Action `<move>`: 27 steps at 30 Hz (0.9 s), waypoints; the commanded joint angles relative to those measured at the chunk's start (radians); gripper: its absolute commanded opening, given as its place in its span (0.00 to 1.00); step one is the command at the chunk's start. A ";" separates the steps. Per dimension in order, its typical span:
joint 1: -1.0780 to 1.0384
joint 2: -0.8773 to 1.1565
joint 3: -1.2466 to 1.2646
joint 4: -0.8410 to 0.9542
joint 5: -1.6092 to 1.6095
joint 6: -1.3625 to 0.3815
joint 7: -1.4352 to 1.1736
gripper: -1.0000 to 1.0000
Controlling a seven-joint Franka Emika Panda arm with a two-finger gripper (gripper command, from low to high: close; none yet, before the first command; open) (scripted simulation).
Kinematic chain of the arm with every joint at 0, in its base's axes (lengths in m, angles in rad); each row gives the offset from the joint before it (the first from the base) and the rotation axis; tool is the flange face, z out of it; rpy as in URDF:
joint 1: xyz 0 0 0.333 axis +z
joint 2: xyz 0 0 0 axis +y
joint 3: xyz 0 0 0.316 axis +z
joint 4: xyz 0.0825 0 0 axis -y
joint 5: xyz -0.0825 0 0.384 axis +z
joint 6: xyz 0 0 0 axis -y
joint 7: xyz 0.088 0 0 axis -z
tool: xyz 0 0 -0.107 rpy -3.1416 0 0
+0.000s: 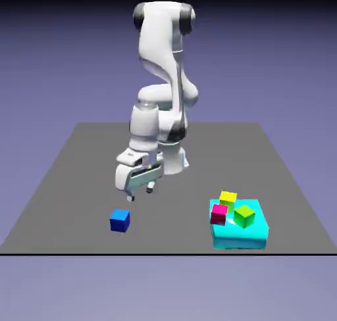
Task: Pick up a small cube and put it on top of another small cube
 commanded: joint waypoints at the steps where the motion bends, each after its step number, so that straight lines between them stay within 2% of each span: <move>1: 0.015 0.026 -0.023 0.008 -0.006 -0.008 -0.044 0.50; 8: 0.090 0.175 -0.152 0.051 -0.042 -0.056 -0.293 0.50; 14: -0.109 0.389 0.051 0.092 0.082 0.122 -0.370 0.50; 15: -0.109 0.389 0.051 0.092 0.082 0.122 -0.370 0.00; 22: 0.090 0.174 -0.148 0.052 -0.042 -0.059 -0.291 0.00; 27: 0.139 0.094 0.032 0.119 -0.064 -0.222 -0.162 0.00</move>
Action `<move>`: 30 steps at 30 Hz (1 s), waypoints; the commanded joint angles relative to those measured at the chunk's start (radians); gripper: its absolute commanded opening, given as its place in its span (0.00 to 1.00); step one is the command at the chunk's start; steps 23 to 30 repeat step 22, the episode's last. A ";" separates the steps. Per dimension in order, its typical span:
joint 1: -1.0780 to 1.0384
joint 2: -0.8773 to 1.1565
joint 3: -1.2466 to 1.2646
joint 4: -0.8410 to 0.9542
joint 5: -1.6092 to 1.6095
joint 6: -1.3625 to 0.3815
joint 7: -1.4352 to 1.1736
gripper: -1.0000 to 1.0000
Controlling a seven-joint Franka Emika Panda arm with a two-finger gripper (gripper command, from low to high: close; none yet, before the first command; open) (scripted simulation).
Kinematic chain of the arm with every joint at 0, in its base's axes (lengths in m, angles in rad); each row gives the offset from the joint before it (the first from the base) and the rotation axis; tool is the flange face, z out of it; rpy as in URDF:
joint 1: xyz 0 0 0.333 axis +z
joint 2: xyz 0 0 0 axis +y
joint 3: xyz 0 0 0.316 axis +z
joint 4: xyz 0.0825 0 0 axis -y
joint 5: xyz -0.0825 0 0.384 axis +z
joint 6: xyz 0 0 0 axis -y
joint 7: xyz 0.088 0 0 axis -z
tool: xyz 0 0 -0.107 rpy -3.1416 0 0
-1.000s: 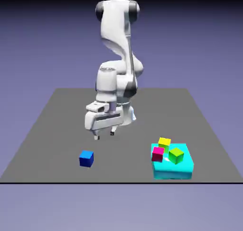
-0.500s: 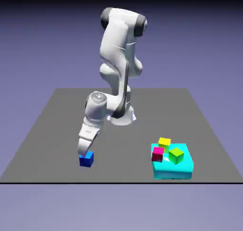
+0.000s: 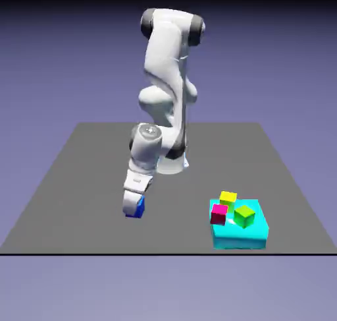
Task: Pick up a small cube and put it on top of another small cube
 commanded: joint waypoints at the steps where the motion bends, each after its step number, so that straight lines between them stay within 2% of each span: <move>1: 0.010 -0.016 0.036 0.013 -0.005 -0.032 0.026 0.00; 13: 0.120 -0.197 0.450 0.167 -0.055 -0.405 0.320 0.00; 19: 0.104 -0.079 0.431 0.106 -0.091 -0.225 0.348 0.00; 20: 0.104 -0.079 0.431 0.106 -0.091 -0.225 0.348 1.00; 30: 0.108 -0.108 0.436 0.120 -0.082 -0.268 0.341 1.00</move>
